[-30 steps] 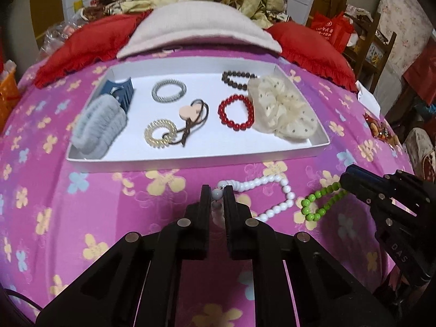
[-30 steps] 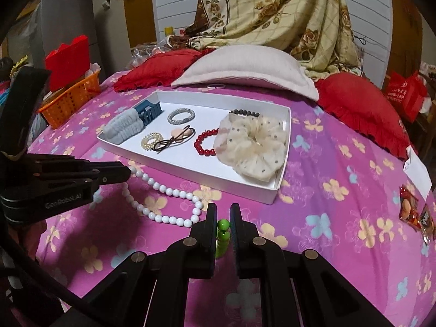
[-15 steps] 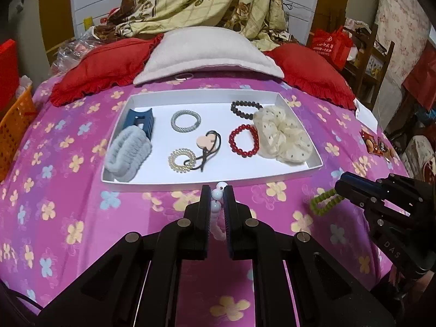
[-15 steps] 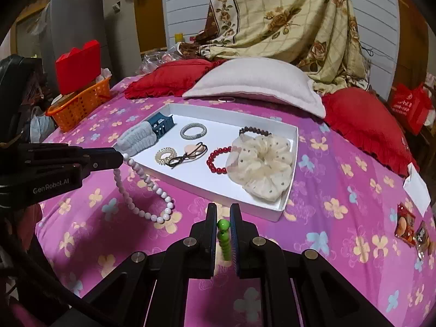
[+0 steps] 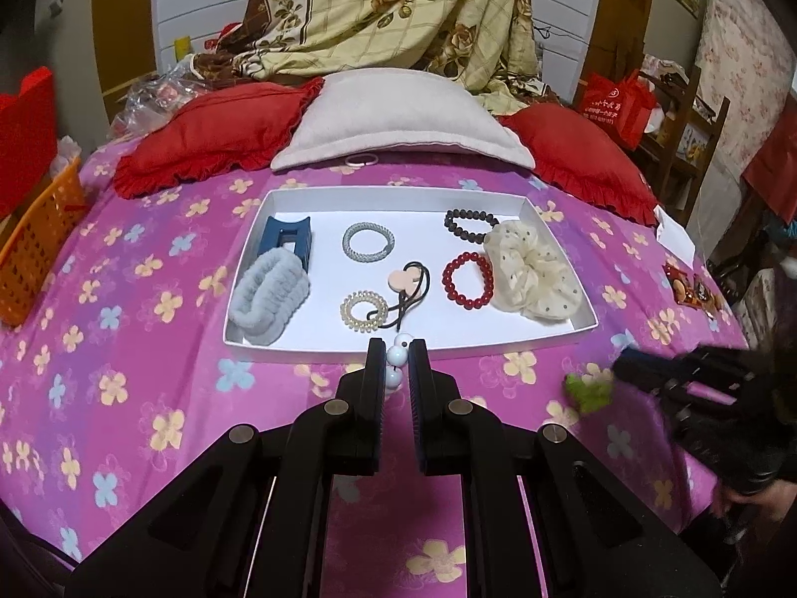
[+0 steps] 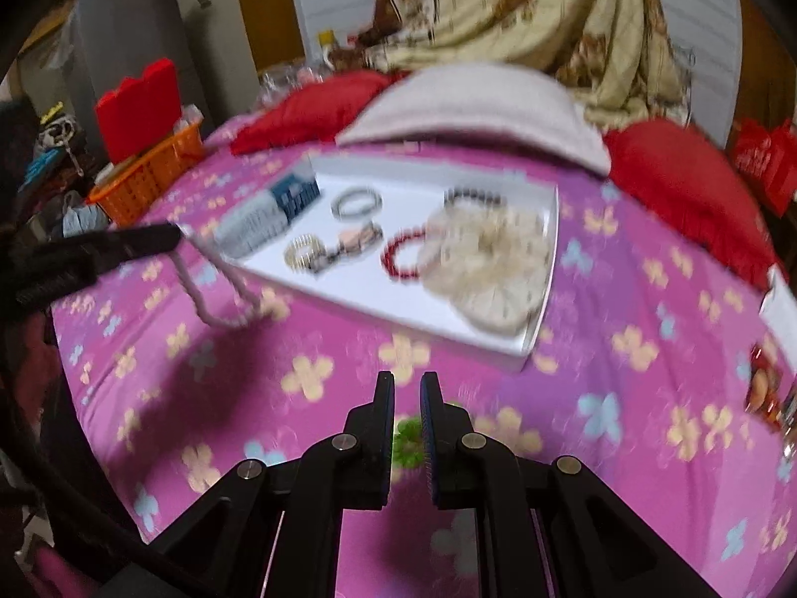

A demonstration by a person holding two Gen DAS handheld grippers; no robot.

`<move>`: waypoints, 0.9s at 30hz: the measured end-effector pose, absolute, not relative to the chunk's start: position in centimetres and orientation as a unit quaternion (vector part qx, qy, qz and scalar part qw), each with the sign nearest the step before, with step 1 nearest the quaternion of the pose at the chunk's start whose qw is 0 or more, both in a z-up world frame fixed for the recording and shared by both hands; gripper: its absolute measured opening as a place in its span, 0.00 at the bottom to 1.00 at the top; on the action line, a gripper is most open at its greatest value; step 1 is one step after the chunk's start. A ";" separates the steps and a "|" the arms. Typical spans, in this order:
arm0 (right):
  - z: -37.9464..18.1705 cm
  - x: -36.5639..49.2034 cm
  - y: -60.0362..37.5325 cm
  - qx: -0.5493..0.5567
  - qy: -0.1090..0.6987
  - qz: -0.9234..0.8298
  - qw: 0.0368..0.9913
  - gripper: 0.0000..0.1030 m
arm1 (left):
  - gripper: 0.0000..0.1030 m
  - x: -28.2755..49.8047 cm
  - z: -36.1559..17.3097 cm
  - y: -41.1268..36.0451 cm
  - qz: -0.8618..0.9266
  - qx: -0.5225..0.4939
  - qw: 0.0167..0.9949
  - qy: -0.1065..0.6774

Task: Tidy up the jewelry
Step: 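Carry the pearl bracelet and green bead bracelet over the white box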

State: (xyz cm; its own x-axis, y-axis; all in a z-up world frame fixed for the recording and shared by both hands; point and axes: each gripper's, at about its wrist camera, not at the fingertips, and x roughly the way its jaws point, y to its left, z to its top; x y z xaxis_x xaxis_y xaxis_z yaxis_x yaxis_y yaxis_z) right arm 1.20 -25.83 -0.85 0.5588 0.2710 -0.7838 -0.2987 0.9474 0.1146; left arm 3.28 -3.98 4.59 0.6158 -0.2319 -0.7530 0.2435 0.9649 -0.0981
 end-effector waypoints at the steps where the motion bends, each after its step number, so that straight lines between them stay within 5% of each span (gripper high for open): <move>1: -1.1 1.0 -25.8 -0.012 0.440 0.162 0.883 0.08 | 0.08 3.3 4.6 -3.9 -0.132 0.006 0.898 0.419; 9: -1.3 1.2 -25.4 -0.026 0.441 0.167 0.881 0.11 | 0.08 3.4 5.1 -3.4 -0.127 0.003 0.901 0.414; 12: -2.9 1.5 -25.7 -0.033 0.462 0.144 0.874 0.50 | 0.08 3.4 5.1 -3.5 -0.129 0.003 0.901 0.415; 13: -3.4 1.6 -25.9 -0.033 0.467 0.140 0.873 0.50 | 0.08 3.4 5.1 -3.5 -0.129 0.004 0.901 0.415; 15: -4.4 1.8 -26.1 -0.038 0.476 0.128 0.869 0.49 | 0.08 3.3 5.2 -3.6 -0.131 0.004 0.900 0.415; 22: -6.5 1.9 -26.4 -0.051 0.472 0.113 0.873 0.08 | 0.08 3.2 5.6 -3.6 -0.131 0.001 0.902 0.411; 27: -4.2 1.6 -26.9 -0.035 0.447 0.125 0.885 0.08 | 0.08 3.4 6.4 -3.2 -0.128 0.000 0.905 0.406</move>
State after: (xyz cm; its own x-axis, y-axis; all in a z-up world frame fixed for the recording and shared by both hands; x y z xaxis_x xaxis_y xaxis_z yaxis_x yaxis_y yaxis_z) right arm 1.65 -26.87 -4.20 0.5699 0.1898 -0.7995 -0.2518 0.9665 0.0499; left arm 3.42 -3.24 6.37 0.6379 -0.2307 -0.7348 0.2311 0.9674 -0.1031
